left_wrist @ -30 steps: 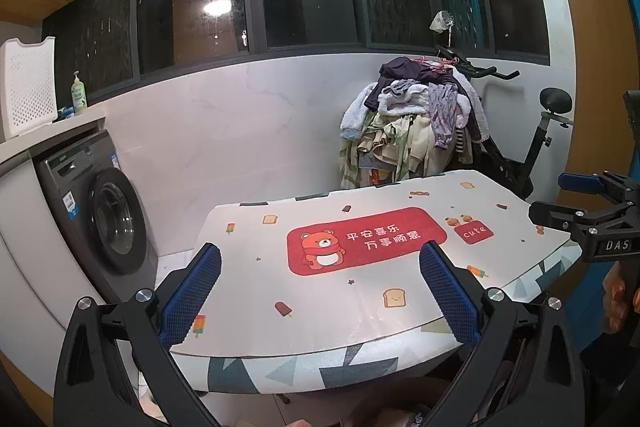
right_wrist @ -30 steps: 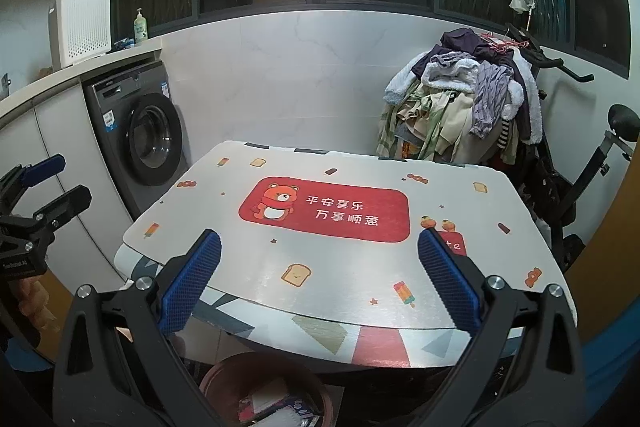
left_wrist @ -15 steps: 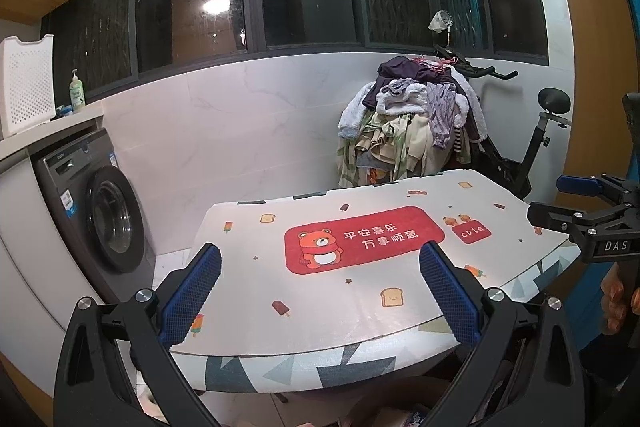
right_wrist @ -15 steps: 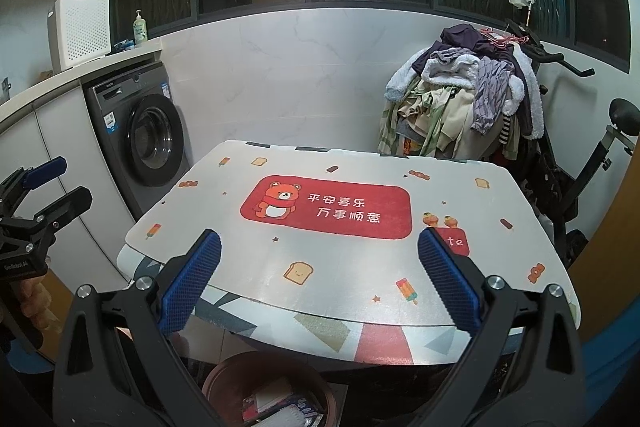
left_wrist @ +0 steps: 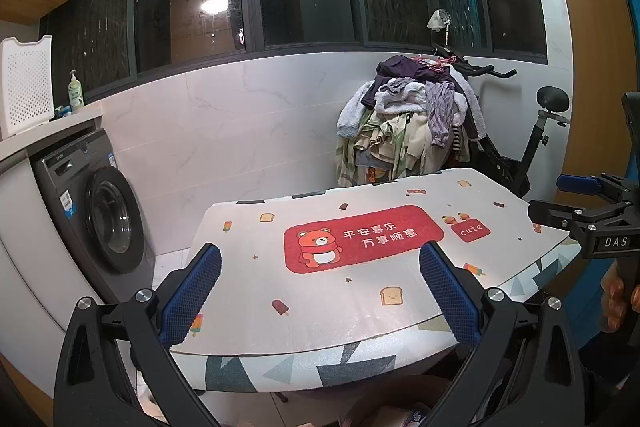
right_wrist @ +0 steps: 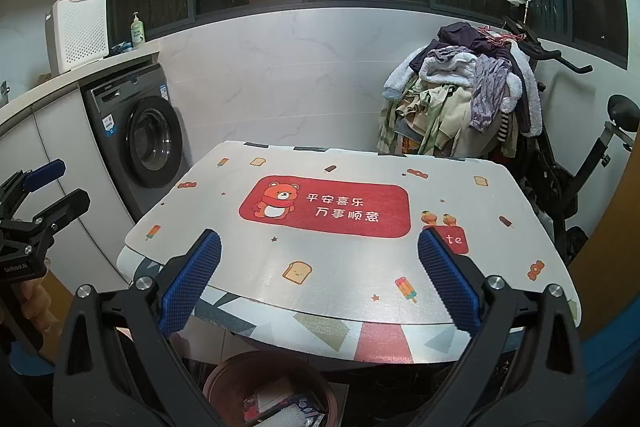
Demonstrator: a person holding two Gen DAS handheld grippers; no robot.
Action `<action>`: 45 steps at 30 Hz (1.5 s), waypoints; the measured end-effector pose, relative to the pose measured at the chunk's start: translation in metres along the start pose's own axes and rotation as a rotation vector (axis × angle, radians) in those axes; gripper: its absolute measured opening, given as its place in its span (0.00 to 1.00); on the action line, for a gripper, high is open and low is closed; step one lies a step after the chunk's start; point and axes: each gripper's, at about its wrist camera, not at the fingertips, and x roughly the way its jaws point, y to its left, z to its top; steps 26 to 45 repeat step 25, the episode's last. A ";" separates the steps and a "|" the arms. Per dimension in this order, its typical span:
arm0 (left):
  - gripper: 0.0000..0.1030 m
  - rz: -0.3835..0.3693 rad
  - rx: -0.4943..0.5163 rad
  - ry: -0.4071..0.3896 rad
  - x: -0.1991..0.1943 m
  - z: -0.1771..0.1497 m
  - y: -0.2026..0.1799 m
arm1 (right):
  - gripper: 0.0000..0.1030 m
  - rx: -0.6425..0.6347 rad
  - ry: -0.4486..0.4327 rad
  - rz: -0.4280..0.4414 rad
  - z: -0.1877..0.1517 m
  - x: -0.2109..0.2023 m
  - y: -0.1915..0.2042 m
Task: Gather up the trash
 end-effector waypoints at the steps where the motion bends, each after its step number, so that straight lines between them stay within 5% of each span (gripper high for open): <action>1: 0.94 0.000 0.002 0.000 0.000 0.000 0.000 | 0.94 -0.001 0.000 -0.001 0.000 0.000 0.000; 45: 0.94 0.001 0.022 0.015 0.010 0.000 -0.004 | 0.94 0.030 0.003 -0.020 -0.002 -0.001 -0.007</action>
